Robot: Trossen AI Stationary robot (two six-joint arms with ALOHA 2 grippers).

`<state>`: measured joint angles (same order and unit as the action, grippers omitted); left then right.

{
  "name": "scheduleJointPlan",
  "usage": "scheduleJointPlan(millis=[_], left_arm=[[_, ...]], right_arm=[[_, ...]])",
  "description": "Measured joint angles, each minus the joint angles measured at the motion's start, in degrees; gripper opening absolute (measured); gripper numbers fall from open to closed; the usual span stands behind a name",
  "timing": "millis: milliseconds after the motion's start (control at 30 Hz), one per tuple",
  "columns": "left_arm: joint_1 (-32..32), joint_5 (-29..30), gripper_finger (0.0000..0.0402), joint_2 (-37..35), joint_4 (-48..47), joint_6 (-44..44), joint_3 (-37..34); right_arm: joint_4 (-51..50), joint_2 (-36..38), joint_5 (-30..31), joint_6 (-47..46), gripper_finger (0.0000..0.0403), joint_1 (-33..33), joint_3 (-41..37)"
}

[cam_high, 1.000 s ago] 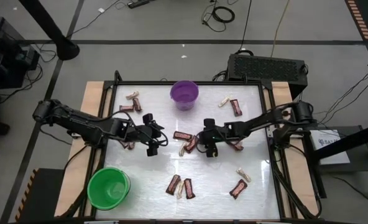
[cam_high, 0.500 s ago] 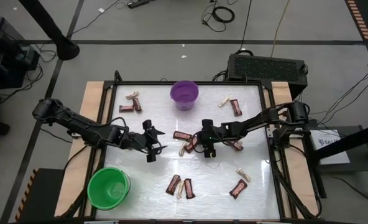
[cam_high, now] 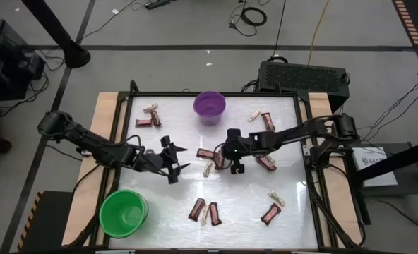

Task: Sort candy by brand, put in halloween buckets
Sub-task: Put the brown chocolate into the purple bucket

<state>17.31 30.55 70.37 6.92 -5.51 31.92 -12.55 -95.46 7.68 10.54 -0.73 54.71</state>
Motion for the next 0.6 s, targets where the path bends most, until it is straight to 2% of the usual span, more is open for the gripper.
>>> scheduleJointPlan(millis=[200,267,400,600], left_arm=[[-4.18,-7.06,0.0285,0.00,-1.45,-0.09,0.02],[-5.34,-8.48,0.0285,-0.27,-2.17,-0.10,0.00],[-6.78,-7.42,0.0285,-2.28,-3.86,-0.10,0.03],[-6.78,-5.18,0.0285,-10.22,-10.37,2.42,0.09]], right_arm=[[-8.36,1.93,5.67,5.48,0.0001,-2.92,9.89],[-8.64,2.32,5.93,7.07,0.0001,-4.88,13.23],[-7.85,2.46,5.94,8.09,0.0001,-10.23,18.01],[-4.25,0.31,5.81,6.09,0.0000,-18.99,18.09]])
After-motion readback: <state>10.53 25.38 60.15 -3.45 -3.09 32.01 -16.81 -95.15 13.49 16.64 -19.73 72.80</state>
